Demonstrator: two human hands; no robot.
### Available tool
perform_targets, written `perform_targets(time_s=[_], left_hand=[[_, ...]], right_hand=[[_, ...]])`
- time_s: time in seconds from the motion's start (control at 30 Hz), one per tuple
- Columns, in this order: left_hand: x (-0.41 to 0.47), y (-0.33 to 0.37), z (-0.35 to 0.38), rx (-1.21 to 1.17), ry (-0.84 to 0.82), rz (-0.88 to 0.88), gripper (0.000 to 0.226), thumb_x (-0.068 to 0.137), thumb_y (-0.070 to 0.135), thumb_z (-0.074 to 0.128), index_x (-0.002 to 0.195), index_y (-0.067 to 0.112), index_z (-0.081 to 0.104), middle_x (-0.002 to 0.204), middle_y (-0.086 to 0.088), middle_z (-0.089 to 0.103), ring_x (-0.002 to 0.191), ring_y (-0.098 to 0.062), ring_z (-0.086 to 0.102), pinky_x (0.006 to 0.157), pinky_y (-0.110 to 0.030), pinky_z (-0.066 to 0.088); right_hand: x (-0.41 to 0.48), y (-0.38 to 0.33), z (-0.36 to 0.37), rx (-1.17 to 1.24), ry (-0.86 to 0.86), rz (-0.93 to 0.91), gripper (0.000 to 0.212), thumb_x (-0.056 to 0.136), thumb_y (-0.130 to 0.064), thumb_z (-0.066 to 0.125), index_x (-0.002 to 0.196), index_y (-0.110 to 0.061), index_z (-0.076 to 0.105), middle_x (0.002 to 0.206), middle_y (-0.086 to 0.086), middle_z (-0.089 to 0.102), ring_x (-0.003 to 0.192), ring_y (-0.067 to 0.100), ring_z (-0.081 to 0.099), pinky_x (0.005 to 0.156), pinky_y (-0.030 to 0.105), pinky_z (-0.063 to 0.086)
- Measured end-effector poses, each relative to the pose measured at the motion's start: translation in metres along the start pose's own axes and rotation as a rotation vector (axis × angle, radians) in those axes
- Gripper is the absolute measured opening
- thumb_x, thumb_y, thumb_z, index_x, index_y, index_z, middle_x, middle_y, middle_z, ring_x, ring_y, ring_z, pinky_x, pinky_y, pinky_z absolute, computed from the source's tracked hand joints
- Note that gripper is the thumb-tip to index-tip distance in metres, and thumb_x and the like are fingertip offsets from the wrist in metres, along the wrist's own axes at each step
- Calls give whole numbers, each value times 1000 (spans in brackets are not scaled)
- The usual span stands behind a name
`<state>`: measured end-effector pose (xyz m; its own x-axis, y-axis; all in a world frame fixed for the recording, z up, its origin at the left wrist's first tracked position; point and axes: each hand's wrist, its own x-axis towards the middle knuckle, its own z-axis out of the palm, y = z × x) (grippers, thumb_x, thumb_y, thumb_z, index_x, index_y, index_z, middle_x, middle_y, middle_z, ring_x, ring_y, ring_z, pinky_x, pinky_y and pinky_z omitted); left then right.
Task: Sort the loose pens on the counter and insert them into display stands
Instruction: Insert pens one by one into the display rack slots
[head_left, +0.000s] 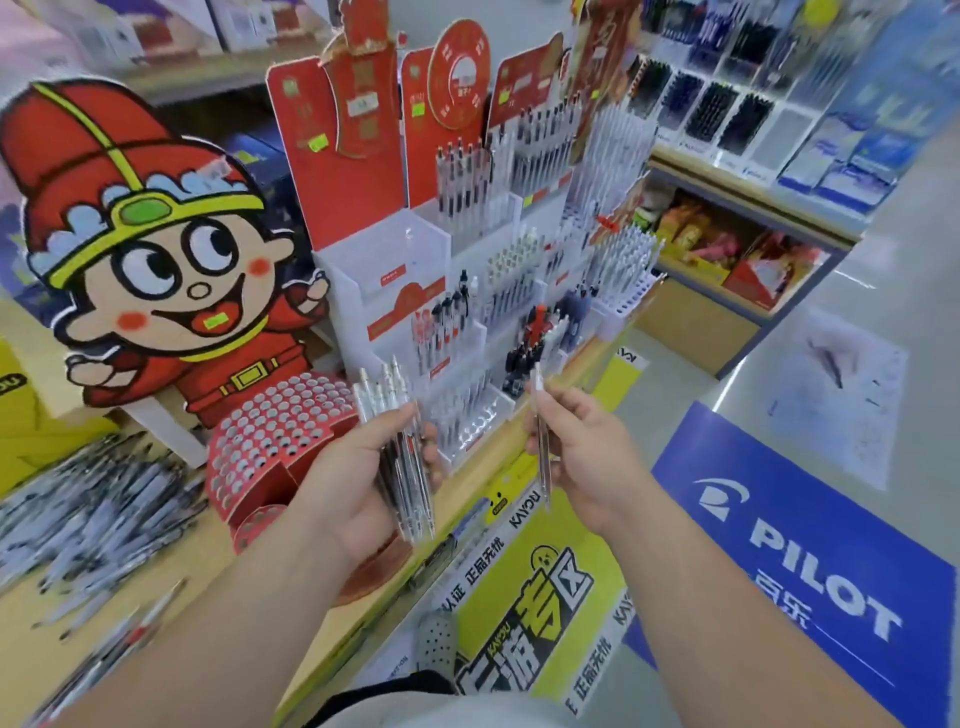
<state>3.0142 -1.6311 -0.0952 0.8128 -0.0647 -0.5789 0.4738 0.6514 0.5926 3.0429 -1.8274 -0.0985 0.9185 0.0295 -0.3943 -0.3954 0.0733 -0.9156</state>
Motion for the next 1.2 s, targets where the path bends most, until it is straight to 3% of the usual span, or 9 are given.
perform_targets(time_s=[0.07, 0.23, 0.43, 0.6, 0.7, 0.77, 0.97, 1.1, 1.2], left_hand=[[15, 12, 5, 3, 18, 20, 12, 97, 19, 60, 104, 11, 65, 73, -6, 63, 57, -18, 58, 52, -31, 53], [49, 44, 27, 43, 50, 18, 25, 92, 25, 65, 74, 9, 72, 69, -7, 60, 56, -18, 56, 58, -34, 51], [82, 59, 50, -58, 26, 94, 20, 95, 23, 61, 110, 11, 66, 79, -4, 61, 60, -16, 57, 55, -31, 53], [103, 70, 77, -103, 112, 159, 37, 96, 27, 58, 67, 15, 76, 72, -3, 60, 54, -15, 57, 53, -25, 55], [120, 67, 106, -135, 179, 236, 20, 96, 26, 57, 88, 16, 72, 74, -2, 60, 54, -15, 58, 51, -26, 55], [130, 64, 128, -157, 219, 270, 15, 95, 25, 57, 94, 15, 68, 75, -2, 61, 54, -15, 57, 51, -27, 55], [138, 61, 178, -242, 346, 395, 14, 99, 23, 54, 96, 16, 66, 75, -2, 58, 58, -15, 55, 52, -29, 53], [120, 63, 172, -315, 486, 457, 25, 89, 27, 65, 73, 11, 76, 73, -5, 60, 58, -17, 57, 55, -32, 53], [104, 64, 158, -383, 519, 478, 23, 84, 29, 66, 90, 7, 71, 74, -6, 59, 59, -18, 56, 53, -31, 54]], right_hand=[[16, -14, -2, -48, -27, -40, 9, 99, -23, 62, 108, -24, 66, 78, 0, 68, 65, 12, 59, 46, 22, 39], [53, -49, -13, -68, -52, -106, 24, 88, -10, 74, 106, -21, 64, 80, 7, 73, 66, 21, 67, 47, 27, 46], [105, -74, -19, -70, -105, -114, 15, 93, -6, 68, 103, -16, 67, 82, 6, 73, 72, 27, 69, 48, 30, 50], [162, -101, -26, -98, -242, -170, 17, 93, -7, 67, 108, -16, 67, 95, 24, 66, 80, 30, 71, 56, 35, 56], [199, -114, -44, -122, -364, -197, 49, 93, -16, 70, 137, -27, 51, 108, 23, 66, 95, 40, 70, 67, 43, 57], [217, -126, -58, -130, -451, -208, 59, 94, -16, 69, 139, -42, 42, 108, 16, 68, 94, 39, 70, 66, 41, 57], [260, -161, -68, -123, -574, -287, 47, 98, -10, 63, 132, -38, 49, 99, 7, 72, 85, 29, 73, 61, 37, 58], [270, -166, -42, -107, -656, -295, 38, 99, -12, 61, 123, -40, 54, 96, 8, 69, 82, 30, 72, 62, 36, 59], [269, -169, -17, -161, -723, -350, 36, 99, -14, 61, 123, -40, 55, 101, 6, 64, 80, 21, 71, 63, 32, 59]])
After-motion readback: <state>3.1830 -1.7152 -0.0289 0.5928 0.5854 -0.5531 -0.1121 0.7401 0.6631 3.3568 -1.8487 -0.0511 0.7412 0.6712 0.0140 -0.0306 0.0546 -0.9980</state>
